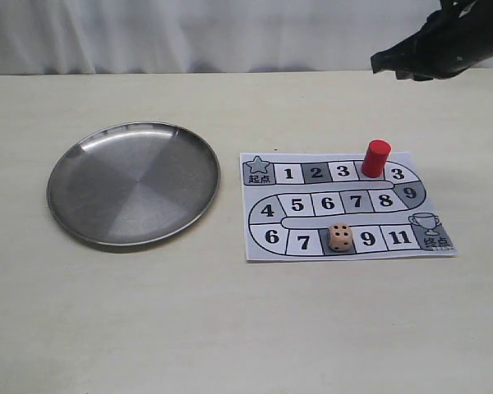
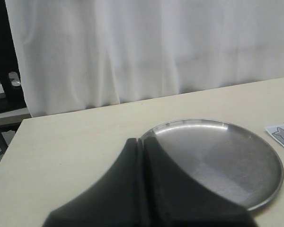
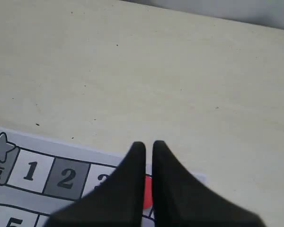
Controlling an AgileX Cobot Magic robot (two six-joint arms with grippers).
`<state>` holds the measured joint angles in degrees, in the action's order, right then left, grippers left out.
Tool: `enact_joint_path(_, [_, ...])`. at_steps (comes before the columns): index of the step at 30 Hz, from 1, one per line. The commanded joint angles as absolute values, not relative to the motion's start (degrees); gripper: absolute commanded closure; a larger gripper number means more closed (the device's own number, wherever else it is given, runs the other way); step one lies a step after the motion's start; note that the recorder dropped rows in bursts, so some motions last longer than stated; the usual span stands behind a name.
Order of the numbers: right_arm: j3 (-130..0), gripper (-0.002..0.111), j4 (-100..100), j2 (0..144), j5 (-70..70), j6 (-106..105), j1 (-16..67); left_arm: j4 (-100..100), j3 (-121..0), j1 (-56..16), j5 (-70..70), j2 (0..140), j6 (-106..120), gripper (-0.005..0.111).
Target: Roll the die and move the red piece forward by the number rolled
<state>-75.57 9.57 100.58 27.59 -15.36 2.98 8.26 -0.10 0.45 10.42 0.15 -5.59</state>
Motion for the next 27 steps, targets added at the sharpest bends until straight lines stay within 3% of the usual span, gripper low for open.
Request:
enact_joint_path(1, [-69.4, 0.104, 9.7, 94.4, 22.9, -15.8, 2.5, 8.2, 0.0, 0.0, 10.0, 0.0, -5.6, 0.107])
enact_joint_path(14, [-35.9, 0.104, 16.7, 65.2, 5.6, -15.4, 2.7, 8.2, 0.0, 0.0, 10.0, 0.0, -5.6, 0.107])
enact_joint_path(27, [-11.9, 0.104, 17.5, 30.5, 5.3, -6.7, 2.7, 8.2, 0.0, 0.0, 10.0, 0.0, -5.6, 0.107])
